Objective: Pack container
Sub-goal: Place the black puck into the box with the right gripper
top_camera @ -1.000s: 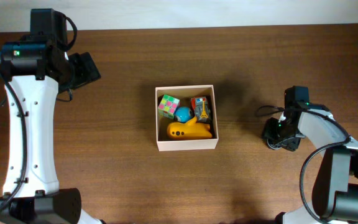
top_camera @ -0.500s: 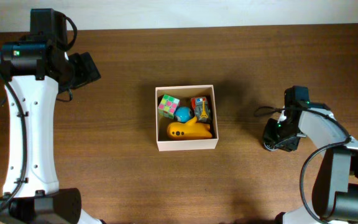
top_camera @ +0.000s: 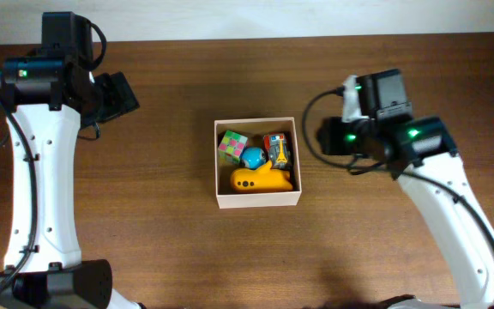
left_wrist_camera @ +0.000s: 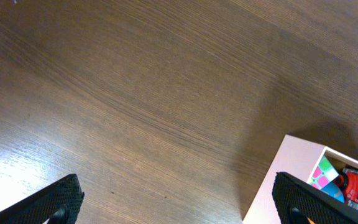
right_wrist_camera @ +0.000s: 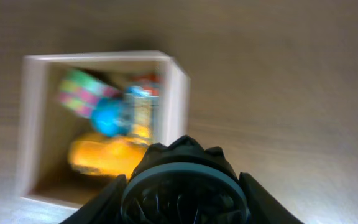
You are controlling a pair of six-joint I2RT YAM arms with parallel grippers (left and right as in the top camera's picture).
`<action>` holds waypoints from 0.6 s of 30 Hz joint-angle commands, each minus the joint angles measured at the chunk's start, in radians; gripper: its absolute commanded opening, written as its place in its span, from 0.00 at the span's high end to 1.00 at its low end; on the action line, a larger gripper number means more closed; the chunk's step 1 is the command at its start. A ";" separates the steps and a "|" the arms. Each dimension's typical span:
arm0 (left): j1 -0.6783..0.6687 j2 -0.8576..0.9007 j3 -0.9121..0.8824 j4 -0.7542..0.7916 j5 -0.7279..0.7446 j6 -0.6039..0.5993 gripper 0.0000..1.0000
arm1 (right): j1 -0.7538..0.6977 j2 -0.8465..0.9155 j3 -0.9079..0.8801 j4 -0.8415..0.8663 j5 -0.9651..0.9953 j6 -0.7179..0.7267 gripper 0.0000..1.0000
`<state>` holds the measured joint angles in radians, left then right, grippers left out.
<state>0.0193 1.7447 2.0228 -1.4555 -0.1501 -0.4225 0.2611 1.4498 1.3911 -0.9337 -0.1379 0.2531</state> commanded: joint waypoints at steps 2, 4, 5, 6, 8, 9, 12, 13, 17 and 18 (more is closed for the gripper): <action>0.003 -0.010 0.011 -0.001 -0.007 0.009 0.01 | 0.135 0.052 0.006 0.065 0.018 -0.013 0.52; 0.003 -0.010 0.011 -0.001 -0.008 0.009 0.01 | 0.182 0.100 0.006 0.114 0.037 -0.014 0.52; 0.003 -0.010 0.011 -0.001 -0.007 0.008 0.01 | 0.206 0.133 0.006 0.144 0.050 -0.019 0.52; 0.003 -0.010 0.011 -0.001 -0.007 0.008 0.01 | 0.222 0.163 0.006 0.173 0.053 -0.044 0.52; 0.003 -0.010 0.011 -0.001 -0.007 0.008 0.01 | 0.250 0.229 0.006 0.232 0.053 -0.105 0.51; 0.003 -0.010 0.011 -0.001 -0.007 0.008 0.01 | 0.259 0.261 0.006 0.260 0.052 -0.122 0.45; 0.003 -0.010 0.011 -0.001 -0.007 0.009 0.01 | 0.271 0.321 0.006 0.300 0.051 -0.145 0.32; 0.003 -0.010 0.011 -0.001 -0.007 0.008 0.01 | 0.271 0.322 0.006 0.300 0.051 -0.145 0.29; 0.003 -0.010 0.011 -0.001 -0.007 0.008 0.01 | 0.271 0.275 0.052 0.227 0.006 -0.145 0.13; 0.003 -0.010 0.011 -0.001 -0.007 0.008 0.01 | 0.271 0.258 0.072 0.195 -0.018 -0.145 0.07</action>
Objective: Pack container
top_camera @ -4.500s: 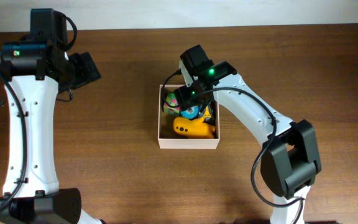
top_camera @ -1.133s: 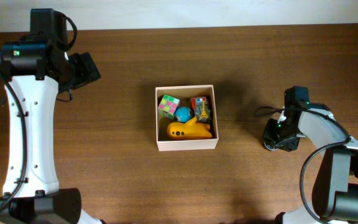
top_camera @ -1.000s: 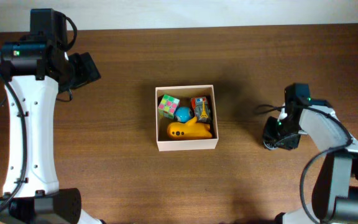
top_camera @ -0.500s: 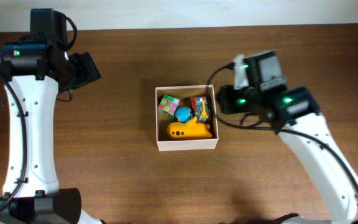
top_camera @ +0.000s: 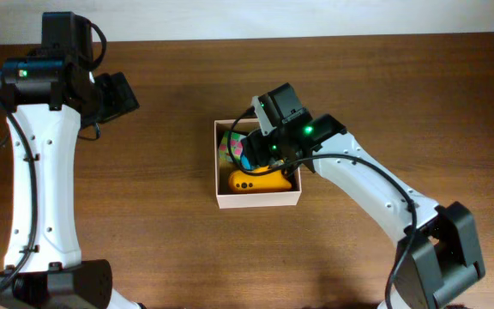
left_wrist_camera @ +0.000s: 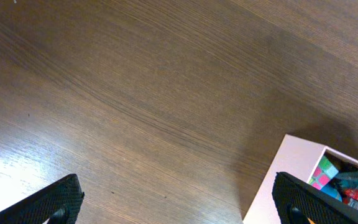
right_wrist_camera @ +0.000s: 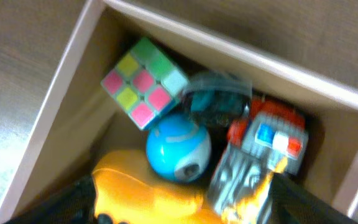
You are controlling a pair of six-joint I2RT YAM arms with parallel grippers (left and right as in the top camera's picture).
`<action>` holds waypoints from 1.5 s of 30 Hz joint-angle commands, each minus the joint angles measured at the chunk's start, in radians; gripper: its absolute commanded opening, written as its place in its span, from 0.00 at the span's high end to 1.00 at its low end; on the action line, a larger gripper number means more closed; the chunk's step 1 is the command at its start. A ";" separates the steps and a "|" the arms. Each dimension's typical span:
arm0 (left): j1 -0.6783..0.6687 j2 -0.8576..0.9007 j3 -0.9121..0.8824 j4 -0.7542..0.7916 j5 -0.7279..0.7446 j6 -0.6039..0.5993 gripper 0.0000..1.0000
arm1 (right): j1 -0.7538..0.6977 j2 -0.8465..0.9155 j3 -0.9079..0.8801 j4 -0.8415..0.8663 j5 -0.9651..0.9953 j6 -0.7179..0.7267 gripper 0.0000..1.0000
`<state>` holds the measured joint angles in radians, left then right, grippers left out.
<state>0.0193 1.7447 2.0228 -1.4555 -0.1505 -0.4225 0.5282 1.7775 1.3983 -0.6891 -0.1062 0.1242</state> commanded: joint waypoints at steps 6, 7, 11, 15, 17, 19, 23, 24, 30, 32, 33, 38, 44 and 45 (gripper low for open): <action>0.003 -0.010 0.011 -0.001 -0.007 0.008 0.01 | 0.004 -0.209 0.254 -0.307 -0.085 -0.015 0.01; 0.003 -0.010 0.011 -0.001 -0.007 0.008 0.01 | 0.004 -0.230 0.279 -0.338 -0.086 -0.013 0.01; 0.003 -0.010 0.011 -0.001 -0.007 0.008 0.01 | 0.004 -0.319 0.363 -0.432 -0.088 -0.012 0.01; 0.003 -0.010 0.011 -0.001 -0.007 0.008 0.01 | -0.002 -0.407 0.370 -0.500 -0.044 -0.019 0.01; 0.003 -0.010 0.011 -0.001 -0.007 0.008 0.01 | -0.020 -0.455 0.370 -0.496 0.007 -0.020 0.01; 0.003 -0.010 0.011 -0.001 -0.007 0.008 0.01 | -0.040 -0.510 0.370 -0.475 0.064 -0.020 0.01; 0.003 -0.010 0.011 -0.001 -0.007 0.008 0.01 | -0.078 -0.639 0.370 -0.426 0.218 -0.035 0.01; 0.003 -0.010 0.011 -0.001 -0.007 0.009 0.01 | -0.083 -0.676 0.370 -0.420 0.255 -0.061 0.01; 0.003 -0.010 0.011 -0.001 -0.007 0.008 0.01 | -0.086 -0.864 0.367 -0.488 0.349 -0.228 0.01; 0.003 -0.010 0.011 -0.001 -0.007 0.009 0.01 | -0.110 -0.912 0.350 -0.534 0.354 -0.240 0.01; 0.003 -0.010 0.011 -0.001 -0.007 0.008 0.01 | -0.136 -0.941 0.326 -0.548 0.350 -0.240 0.01; 0.003 -0.010 0.011 -0.001 -0.007 0.008 0.01 | -0.297 -1.089 0.088 -0.505 0.326 -0.240 0.01; 0.003 -0.010 0.011 -0.001 -0.007 0.008 0.01 | -0.459 -1.290 -0.331 -0.313 0.246 -0.240 0.01; 0.003 -0.010 0.011 -0.001 -0.007 0.008 0.01 | -0.476 -1.325 -0.407 -0.285 0.229 -0.240 0.01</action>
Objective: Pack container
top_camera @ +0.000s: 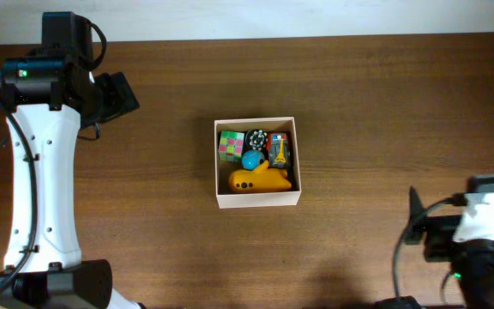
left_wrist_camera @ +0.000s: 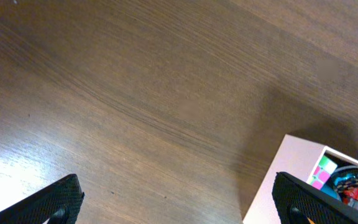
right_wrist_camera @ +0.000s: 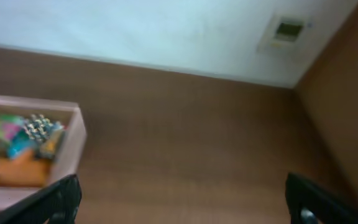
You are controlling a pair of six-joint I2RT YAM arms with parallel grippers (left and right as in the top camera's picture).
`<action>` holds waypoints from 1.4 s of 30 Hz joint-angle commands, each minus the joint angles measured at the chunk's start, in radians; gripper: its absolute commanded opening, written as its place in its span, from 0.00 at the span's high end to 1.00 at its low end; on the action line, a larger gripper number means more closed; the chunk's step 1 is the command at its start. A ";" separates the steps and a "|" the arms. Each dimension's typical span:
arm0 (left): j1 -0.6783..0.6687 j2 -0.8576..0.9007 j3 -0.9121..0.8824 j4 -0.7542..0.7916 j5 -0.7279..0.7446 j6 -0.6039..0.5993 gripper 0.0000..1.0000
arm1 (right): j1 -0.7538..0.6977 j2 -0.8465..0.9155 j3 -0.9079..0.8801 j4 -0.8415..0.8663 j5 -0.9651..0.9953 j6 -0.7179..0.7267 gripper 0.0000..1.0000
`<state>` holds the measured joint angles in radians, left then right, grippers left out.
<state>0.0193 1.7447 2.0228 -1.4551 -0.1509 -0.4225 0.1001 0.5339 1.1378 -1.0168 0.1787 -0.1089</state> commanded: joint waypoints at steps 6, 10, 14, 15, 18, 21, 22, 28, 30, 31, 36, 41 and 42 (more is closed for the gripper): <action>0.003 -0.010 0.011 -0.001 -0.006 0.008 0.01 | -0.083 -0.288 -0.550 0.200 -0.154 0.000 0.01; 0.003 -0.010 0.011 -0.001 -0.006 0.008 0.01 | -0.083 -0.387 -0.708 0.245 -0.158 0.081 0.01; 0.003 -0.010 0.011 -0.001 -0.007 0.008 0.01 | -0.083 -0.467 -0.818 0.275 -0.164 0.126 0.01; 0.003 -0.010 0.011 -0.001 -0.006 0.008 0.01 | -0.083 -0.483 -0.837 0.278 -0.168 0.125 0.01; 0.003 -0.010 0.011 -0.001 -0.007 0.009 0.01 | -0.083 -0.516 -0.880 0.277 -0.169 0.126 0.02; 0.003 -0.010 0.011 -0.001 -0.006 0.008 0.01 | -0.083 -0.520 -0.896 0.277 -0.168 0.125 0.01; 0.003 -0.010 0.011 -0.001 -0.007 0.009 0.01 | -0.083 -0.520 -0.899 0.277 -0.168 0.125 0.01; 0.003 -0.010 0.011 -0.001 -0.006 0.008 0.01 | -0.083 -0.520 -0.943 0.272 -0.168 0.125 0.01; 0.003 -0.010 0.011 -0.001 -0.006 0.008 0.01 | -0.083 -0.520 -0.959 0.272 -0.168 0.125 0.01; 0.003 -0.010 0.011 -0.001 -0.006 0.008 0.01 | -0.083 -0.520 -0.963 0.272 -0.168 0.125 0.01; 0.003 -0.010 0.011 -0.001 -0.006 0.008 0.01 | -0.083 -0.520 -0.965 0.272 -0.168 0.125 0.01; 0.003 -0.010 0.011 -0.001 -0.006 0.008 0.01 | -0.083 -0.520 -0.965 0.272 -0.168 0.125 0.01; 0.003 -0.010 0.011 -0.001 -0.006 0.008 0.01 | -0.083 -0.520 -0.965 0.272 -0.168 0.125 0.01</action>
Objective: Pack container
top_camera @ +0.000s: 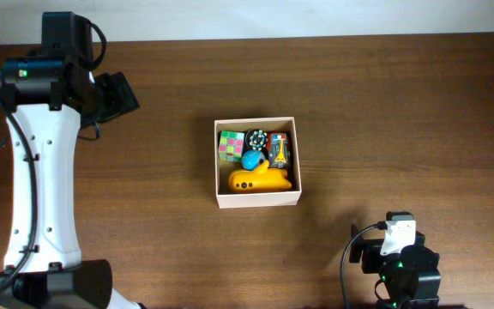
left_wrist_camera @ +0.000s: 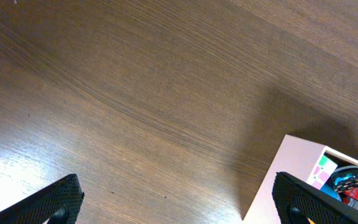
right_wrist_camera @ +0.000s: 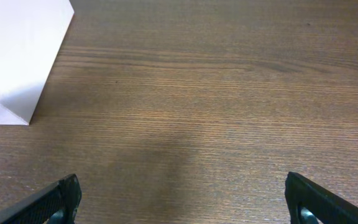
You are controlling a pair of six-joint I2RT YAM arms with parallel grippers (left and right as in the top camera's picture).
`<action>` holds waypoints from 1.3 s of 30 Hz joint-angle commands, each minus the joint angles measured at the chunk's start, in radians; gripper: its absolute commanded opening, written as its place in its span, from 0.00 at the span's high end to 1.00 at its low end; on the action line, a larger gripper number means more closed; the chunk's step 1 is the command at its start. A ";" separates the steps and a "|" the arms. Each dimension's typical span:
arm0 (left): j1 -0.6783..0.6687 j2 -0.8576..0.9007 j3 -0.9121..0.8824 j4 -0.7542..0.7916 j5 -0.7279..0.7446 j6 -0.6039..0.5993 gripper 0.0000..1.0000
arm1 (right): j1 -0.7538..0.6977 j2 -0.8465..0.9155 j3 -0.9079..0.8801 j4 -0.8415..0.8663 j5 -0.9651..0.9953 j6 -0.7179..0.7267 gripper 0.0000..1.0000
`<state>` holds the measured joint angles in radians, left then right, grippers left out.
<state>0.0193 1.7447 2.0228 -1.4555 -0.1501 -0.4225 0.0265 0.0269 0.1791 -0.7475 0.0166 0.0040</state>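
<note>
The pale open box point(top_camera: 256, 199) sits mid-table. It holds a colour cube point(top_camera: 231, 145), a dark round dotted toy point(top_camera: 256, 139), a blue ball point(top_camera: 251, 159), a red and grey toy car point(top_camera: 279, 149) and an orange toy point(top_camera: 260, 179). My left gripper point(top_camera: 120, 93) hangs open and empty at the far left, well away from the box; its wrist view catches the box's corner point(left_wrist_camera: 288, 168). My right gripper point(top_camera: 360, 255) is open and empty near the front edge, right of the box, whose white wall point(right_wrist_camera: 17, 56) shows at upper left.
Bare brown wood surrounds the box on all sides. The left arm's white links point(top_camera: 41, 197) run down the left side of the table. The right arm point(top_camera: 399, 262) is folded low at the front right edge.
My right arm has moved from the far right front corner to a folded pose at the front edge, its camera now facing down at the table. The left arm and box contents are unchanged.
My right gripper first held the dark round toy just right of the box, which lacked it. Then it stood open over the box with the toy lying beside the cube. After that the arm was back at the front right, and now it is folded there.
</note>
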 commanded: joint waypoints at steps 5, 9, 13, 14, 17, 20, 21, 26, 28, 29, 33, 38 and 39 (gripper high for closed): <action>0.003 -0.010 0.011 -0.001 -0.007 0.008 0.01 | -0.009 -0.013 -0.006 0.003 -0.006 0.012 0.01; 0.003 -0.013 0.011 0.000 -0.007 0.008 0.01 | -0.009 -0.013 -0.006 0.003 -0.006 0.012 0.01; 0.003 -0.071 0.010 -0.006 -0.014 0.014 0.01 | -0.009 -0.013 -0.006 0.003 -0.006 0.012 0.01; 0.003 -0.092 0.006 0.000 -0.048 0.030 0.01 | -0.009 -0.013 -0.006 0.003 -0.006 0.012 0.01; 0.003 -0.207 -0.051 0.069 -0.163 0.039 0.01 | -0.009 -0.013 -0.006 0.003 -0.006 0.012 0.01; 0.002 -0.406 -0.266 0.313 -0.147 0.220 0.01 | -0.009 -0.013 -0.006 0.003 -0.006 0.012 0.01; 0.002 -0.454 -0.333 0.380 -0.132 0.267 0.01 | -0.009 -0.013 -0.006 0.003 -0.006 0.012 0.01; 0.002 -0.801 -0.820 0.723 -0.056 0.469 0.01 | -0.009 -0.013 -0.006 0.003 -0.006 0.012 0.01; 0.003 -0.933 -0.994 0.792 -0.056 0.488 0.01 | -0.009 -0.013 -0.006 0.003 -0.006 0.012 0.01; 0.003 -0.992 -1.069 0.815 -0.056 0.492 0.01 | -0.009 -0.013 -0.006 0.003 -0.006 0.012 0.01; 0.003 -1.193 -1.304 0.854 -0.055 0.492 0.01 | -0.009 -0.013 -0.006 0.003 -0.006 0.012 0.01; 0.002 -1.434 -1.545 0.859 -0.047 0.491 0.01 | -0.009 -0.013 -0.006 0.003 -0.006 0.012 0.01; 0.002 -1.469 -1.579 0.859 -0.042 0.491 0.01 | -0.009 -0.013 -0.006 0.003 -0.006 0.012 0.01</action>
<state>0.0193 0.3756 0.5423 -0.6025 -0.2138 0.0444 0.0257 0.0223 0.1772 -0.7471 0.0158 0.0036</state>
